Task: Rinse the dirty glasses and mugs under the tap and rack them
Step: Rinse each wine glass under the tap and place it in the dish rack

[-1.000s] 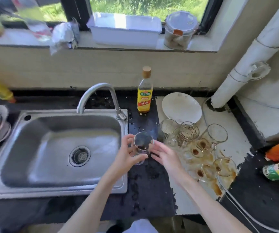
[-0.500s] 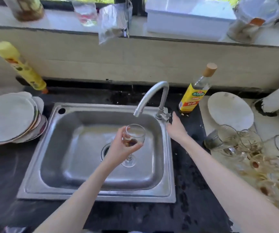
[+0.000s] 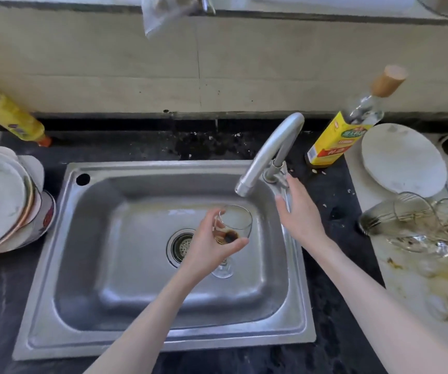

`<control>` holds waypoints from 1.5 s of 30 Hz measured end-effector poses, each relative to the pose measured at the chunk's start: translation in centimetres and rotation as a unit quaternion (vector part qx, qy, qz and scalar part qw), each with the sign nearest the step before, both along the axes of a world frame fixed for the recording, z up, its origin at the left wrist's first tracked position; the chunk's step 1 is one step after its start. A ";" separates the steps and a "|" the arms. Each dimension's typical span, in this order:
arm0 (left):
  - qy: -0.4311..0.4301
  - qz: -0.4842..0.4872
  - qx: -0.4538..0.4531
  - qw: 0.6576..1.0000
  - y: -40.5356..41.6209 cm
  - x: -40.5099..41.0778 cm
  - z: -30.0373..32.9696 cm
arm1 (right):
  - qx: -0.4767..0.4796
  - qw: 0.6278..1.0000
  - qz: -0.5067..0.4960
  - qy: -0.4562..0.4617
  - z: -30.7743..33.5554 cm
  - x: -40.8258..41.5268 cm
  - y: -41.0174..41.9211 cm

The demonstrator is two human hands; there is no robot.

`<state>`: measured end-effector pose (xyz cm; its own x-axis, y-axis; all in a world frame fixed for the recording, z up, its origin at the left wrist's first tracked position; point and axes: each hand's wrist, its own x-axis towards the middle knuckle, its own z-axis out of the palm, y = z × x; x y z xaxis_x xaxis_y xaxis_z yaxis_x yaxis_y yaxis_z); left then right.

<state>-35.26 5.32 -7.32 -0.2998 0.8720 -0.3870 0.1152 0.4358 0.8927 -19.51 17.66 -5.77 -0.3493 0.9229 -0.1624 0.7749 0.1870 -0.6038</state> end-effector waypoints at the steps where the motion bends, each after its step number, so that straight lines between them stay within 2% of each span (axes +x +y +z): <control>1: -0.001 0.009 -0.002 1.000 0.0 0.3 -0.2 | 0.008 1.000 0.015 -0.003 -0.3 0.2 0.0; 8: 0.037 0.048 -0.015 0.998 0.0 0.6 -1.2 | 0.078 0.993 0.088 -0.027 -1.7 1.1 0.0; 11: 0.053 0.063 -0.015 0.996 -0.1 0.6 -1.1 | 0.079 0.990 0.112 -0.035 -1.9 1.3 -0.1; 29: 0.075 0.055 -0.026 0.995 0.0 0.8 -1.0 | 0.113 0.982 0.137 -0.064 -2.8 1.4 -0.6; 36: 0.033 0.063 -0.038 0.997 -0.2 0.6 -0.6 | 0.077 0.990 0.117 -0.025 -2.5 1.3 -1.0; 41: 0.015 0.089 -0.071 0.993 -0.5 0.4 -1.1 | 0.149 0.983 0.100 0.027 -2.8 1.5 -3.4; 43: -0.019 0.109 -0.099 0.989 -0.5 0.4 -1.6 | 0.095 0.990 0.089 0.049 -2.9 1.3 -4.9; 45: -0.082 0.132 -0.133 0.979 -0.2 0.5 -2.0 | -0.098 0.993 0.054 0.049 -3.0 0.7 -5.9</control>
<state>-34.81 5.08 -9.34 -0.4157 0.6340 -0.6521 -0.1678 0.6512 0.7401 -18.80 11.73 -8.76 -0.4665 0.8335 -0.2962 0.6931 0.1364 -0.7078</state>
